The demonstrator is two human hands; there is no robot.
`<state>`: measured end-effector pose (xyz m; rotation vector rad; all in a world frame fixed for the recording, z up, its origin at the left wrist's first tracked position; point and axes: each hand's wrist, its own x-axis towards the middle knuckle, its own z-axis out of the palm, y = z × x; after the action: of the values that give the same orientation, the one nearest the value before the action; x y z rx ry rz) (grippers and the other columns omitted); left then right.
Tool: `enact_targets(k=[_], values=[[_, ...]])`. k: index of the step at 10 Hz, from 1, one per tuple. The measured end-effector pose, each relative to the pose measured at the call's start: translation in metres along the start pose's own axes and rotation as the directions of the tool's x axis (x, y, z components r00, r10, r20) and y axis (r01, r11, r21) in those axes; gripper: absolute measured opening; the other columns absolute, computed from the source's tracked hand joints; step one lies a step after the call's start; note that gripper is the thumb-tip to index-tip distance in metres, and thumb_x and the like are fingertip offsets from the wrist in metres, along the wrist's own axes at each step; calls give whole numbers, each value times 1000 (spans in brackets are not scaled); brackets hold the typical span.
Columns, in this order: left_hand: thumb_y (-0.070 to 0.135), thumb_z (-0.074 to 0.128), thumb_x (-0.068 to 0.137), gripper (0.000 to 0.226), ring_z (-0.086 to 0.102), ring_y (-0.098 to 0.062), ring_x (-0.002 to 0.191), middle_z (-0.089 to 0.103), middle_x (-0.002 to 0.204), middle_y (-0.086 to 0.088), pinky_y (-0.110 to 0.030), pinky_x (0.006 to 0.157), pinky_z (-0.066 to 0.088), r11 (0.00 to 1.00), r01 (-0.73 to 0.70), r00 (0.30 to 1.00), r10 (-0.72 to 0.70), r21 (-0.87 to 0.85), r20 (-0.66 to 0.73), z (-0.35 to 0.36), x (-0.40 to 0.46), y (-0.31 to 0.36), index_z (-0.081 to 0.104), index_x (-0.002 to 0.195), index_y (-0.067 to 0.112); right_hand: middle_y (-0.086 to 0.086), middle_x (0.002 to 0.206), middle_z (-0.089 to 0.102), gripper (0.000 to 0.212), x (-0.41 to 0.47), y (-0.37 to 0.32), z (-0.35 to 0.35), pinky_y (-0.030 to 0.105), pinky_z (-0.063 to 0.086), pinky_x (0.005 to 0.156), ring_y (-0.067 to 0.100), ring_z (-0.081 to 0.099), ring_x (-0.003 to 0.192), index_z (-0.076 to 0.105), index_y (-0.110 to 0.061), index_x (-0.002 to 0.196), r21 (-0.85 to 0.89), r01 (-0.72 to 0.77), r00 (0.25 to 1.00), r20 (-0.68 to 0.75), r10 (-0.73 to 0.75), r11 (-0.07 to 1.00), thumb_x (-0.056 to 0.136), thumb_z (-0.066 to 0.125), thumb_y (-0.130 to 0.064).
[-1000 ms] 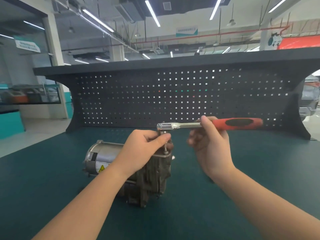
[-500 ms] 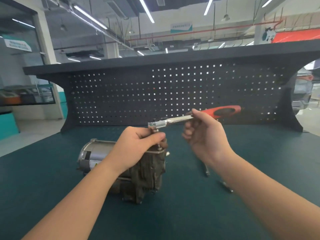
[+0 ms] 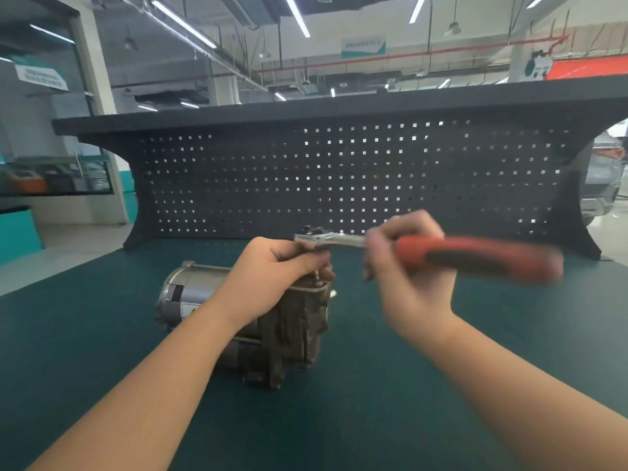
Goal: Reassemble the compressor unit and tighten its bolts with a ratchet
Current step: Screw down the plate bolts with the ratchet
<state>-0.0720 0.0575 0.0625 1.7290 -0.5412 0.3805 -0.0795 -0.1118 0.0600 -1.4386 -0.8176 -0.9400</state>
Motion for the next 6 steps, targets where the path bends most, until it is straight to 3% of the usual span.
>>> enact_targets(k=[1, 2, 3, 4, 5, 6], values=[[18, 69, 84, 15, 72, -6, 72, 77, 77, -4, -13, 67, 52, 999, 0, 1000, 1, 42, -27, 1, 1, -3, 78, 73, 15, -4, 49, 43, 26, 15, 11, 1, 19, 33, 42, 11, 36, 45, 58, -19, 67, 788, -496, 699, 115, 705, 363, 91, 55, -13], [16, 68, 88, 15, 72, -5, 72, 77, 77, -3, -9, 65, 50, 996, -9, 999, 12, 85, -31, 4, 1, -4, 78, 80, 9, -4, 50, 45, 23, 11, 16, 6, 21, 34, 44, 9, 39, 42, 55, -20, 70, 793, -486, 683, 81, 726, 368, 93, 57, -16], [20, 75, 80, 7, 71, -4, 70, 77, 75, 1, -11, 63, 50, 999, -7, 999, 8, 46, -36, 4, 0, -3, 79, 74, 20, -20, 55, 54, 19, 2, 5, 2, 8, 40, 52, -5, 53, 52, 60, -30, 70, 192, -23, 994, -96, 43, 981, 85, 67, -20], [6, 68, 87, 38, 63, 7, 60, 70, 62, 15, -7, 56, 45, 998, -33, 999, 31, 58, 28, 2, -3, -3, 77, 63, 34, -16, 59, 57, 17, -3, 0, -1, 15, 38, 49, 1, 49, 51, 59, -13, 82, -295, 674, 736, 347, -582, 677, 79, 76, -15], [13, 68, 86, 31, 66, 5, 66, 73, 68, 14, -7, 60, 48, 996, -28, 998, 23, 89, 59, 0, -2, -2, 78, 69, 37, -18, 67, 54, 16, -11, 4, 3, 13, 36, 48, -2, 46, 56, 55, -34, 82, -348, 679, 734, 329, -594, 646, 83, 70, -27], [27, 70, 83, 13, 71, -6, 79, 77, 80, 3, -17, 75, 54, 994, -11, 1000, 8, 112, 30, -2, 0, -1, 80, 76, 20, -16, 57, 52, 19, 3, 9, -2, 9, 39, 53, -5, 51, 53, 52, -30, 73, 41, 56, 995, -90, -52, 998, 91, 59, -27]])
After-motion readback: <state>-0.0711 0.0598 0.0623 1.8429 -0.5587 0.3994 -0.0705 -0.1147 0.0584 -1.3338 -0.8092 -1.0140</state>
